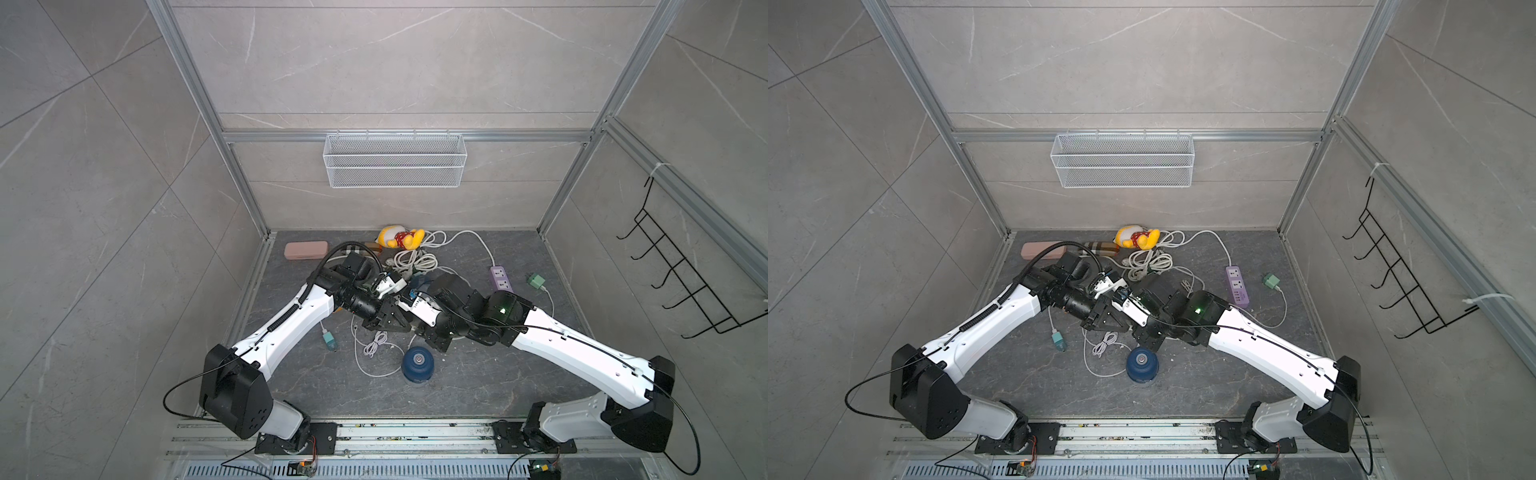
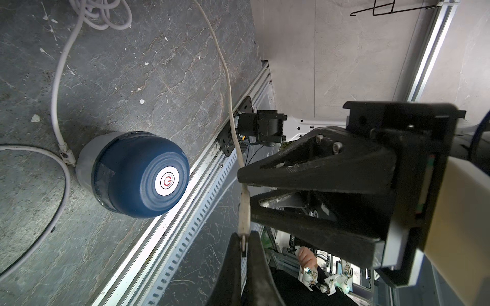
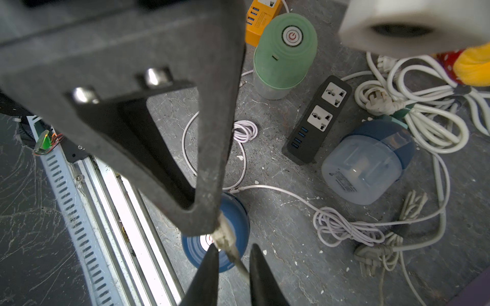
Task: Charge the cordless meat grinders
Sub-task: Pick up the charging cable from the center of the board.
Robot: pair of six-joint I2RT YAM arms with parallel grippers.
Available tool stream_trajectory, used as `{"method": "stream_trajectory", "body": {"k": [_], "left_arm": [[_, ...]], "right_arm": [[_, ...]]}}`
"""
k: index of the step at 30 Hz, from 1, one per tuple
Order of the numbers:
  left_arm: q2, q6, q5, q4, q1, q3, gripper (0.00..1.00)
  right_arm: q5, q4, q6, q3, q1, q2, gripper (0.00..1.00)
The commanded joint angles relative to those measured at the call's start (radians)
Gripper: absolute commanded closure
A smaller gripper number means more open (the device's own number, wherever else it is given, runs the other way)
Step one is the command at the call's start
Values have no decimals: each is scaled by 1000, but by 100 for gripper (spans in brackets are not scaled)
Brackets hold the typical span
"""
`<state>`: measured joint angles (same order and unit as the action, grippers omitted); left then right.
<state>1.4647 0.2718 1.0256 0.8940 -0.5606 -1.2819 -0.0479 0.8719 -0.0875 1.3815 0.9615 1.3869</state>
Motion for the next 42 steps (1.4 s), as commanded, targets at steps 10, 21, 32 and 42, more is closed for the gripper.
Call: {"method": "stream_trajectory", "body": {"k": [10, 21, 32, 42], "left_arm": [[-35, -29, 51, 19, 1, -15, 100], [-38, 24, -59, -9, 9, -20, 28], [-44, 250, -301, -224, -34, 163, 17], [-179, 377, -634, -348, -208, 308, 9]], "right_arm": [[12, 19, -6, 34, 11, 21, 85], [179, -2, 73, -31, 8, -10, 100], [290, -81, 414, -364, -85, -102, 100], [261, -203, 626, -539, -88, -125, 100]]}}
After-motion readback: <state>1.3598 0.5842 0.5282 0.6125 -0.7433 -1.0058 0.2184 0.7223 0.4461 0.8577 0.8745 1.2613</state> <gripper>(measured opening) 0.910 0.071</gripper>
